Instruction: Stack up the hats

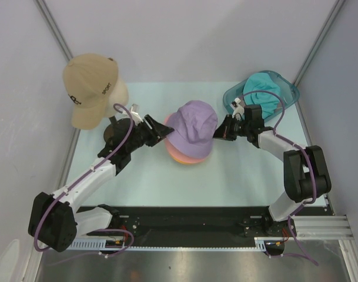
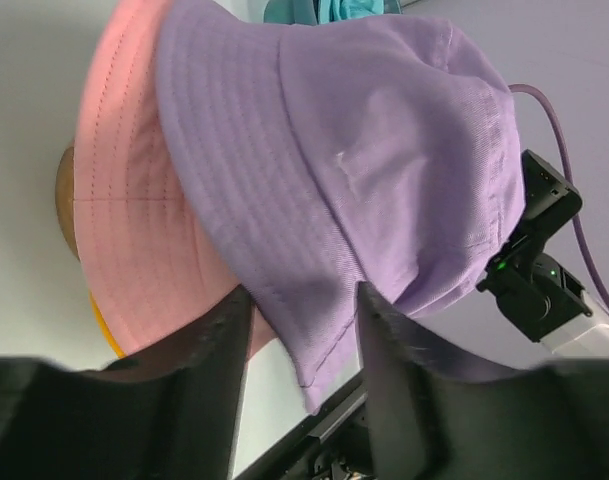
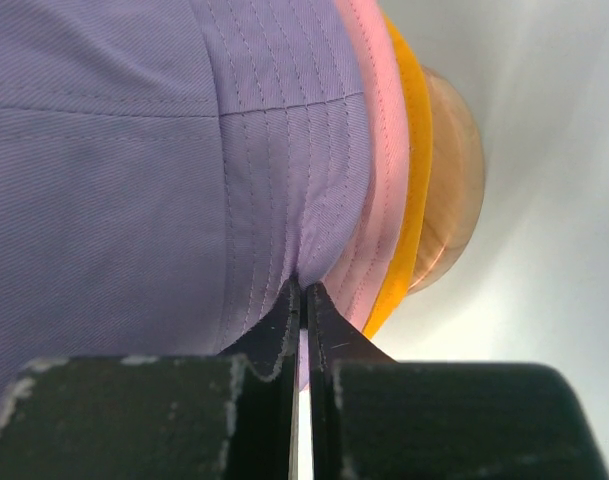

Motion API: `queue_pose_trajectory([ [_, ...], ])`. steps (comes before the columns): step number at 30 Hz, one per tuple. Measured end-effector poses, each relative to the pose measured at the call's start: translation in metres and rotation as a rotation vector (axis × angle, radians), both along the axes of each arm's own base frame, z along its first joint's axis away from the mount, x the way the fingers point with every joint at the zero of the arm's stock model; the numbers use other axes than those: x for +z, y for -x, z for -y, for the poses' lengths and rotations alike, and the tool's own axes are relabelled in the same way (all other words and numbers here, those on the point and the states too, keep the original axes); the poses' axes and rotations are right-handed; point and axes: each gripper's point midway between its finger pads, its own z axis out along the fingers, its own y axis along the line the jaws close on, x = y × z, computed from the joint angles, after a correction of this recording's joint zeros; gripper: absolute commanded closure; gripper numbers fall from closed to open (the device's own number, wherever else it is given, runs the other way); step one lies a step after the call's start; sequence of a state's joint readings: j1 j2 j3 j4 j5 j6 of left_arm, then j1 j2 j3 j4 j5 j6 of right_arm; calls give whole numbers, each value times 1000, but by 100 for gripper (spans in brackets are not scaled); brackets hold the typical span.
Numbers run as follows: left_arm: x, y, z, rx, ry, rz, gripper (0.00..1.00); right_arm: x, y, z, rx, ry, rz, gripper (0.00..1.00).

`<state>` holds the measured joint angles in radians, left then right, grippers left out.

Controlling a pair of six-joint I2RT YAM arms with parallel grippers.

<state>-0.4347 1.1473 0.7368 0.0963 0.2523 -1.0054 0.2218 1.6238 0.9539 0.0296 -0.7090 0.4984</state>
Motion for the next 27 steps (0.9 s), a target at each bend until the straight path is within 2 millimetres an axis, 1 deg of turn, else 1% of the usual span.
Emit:
queue_pose_trajectory([
  [1,1,0,1,-3,8,3,63,1,1,0,0,3,1,100],
  [2,0,1,2,-3,14,-1,77,1,1,0,-1,6,0,100],
  [5,-2,0,2,7,33,-7,100,2,2,1,-8,14,1,100],
  [7,-3,-1,1,20,45,-11,100,4,2,2,-15,19,6,100],
  [11,-12,-3,-3,52,43,-24,100,6,2,5,-33,32,12,100],
  [13,-22,-3,-7,74,33,-38,100,7,3,7,-41,40,9,100],
  [17,-47,-4,-14,107,4,-74,100,8,3,9,-54,57,12,100],
  [23,-82,-11,-10,97,-37,-141,100,5,2,12,-67,76,11,100],
  [27,-94,-18,-8,90,-72,-154,100,2,2,15,-80,91,4,100],
])
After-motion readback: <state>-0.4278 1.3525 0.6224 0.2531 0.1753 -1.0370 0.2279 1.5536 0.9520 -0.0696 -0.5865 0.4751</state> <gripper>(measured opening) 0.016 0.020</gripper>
